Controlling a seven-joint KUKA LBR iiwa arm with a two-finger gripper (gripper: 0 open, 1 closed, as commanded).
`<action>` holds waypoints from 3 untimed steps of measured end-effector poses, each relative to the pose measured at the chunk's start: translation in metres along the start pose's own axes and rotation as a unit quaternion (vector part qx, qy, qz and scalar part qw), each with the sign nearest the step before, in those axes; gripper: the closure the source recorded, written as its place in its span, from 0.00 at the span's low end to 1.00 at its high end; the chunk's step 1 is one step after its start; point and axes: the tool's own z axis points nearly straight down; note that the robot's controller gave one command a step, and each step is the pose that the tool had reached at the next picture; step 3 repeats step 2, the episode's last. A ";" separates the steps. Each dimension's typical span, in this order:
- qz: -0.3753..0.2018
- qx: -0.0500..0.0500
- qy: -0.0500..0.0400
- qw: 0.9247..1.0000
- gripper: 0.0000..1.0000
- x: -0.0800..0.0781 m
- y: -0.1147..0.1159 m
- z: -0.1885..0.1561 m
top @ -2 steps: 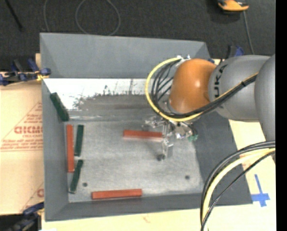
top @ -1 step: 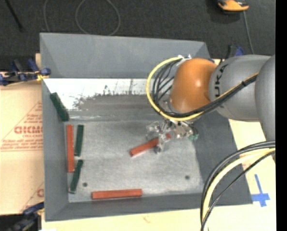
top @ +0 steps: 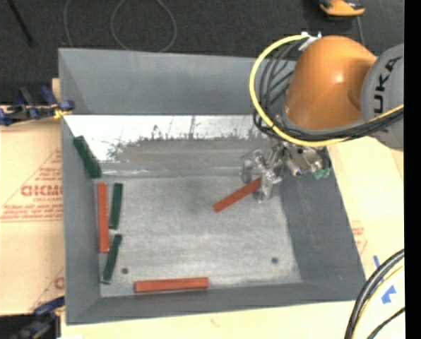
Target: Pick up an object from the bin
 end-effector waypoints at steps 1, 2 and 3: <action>0.000 -0.004 0.006 1.000 1.00 0.040 0.013 0.022; -0.073 0.000 0.001 0.997 1.00 0.051 -0.020 -0.060; -0.073 0.000 0.001 0.997 1.00 0.051 -0.020 -0.060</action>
Offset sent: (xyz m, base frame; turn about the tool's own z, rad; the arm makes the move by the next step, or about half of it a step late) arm -0.0409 -0.0028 -0.0220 -0.0055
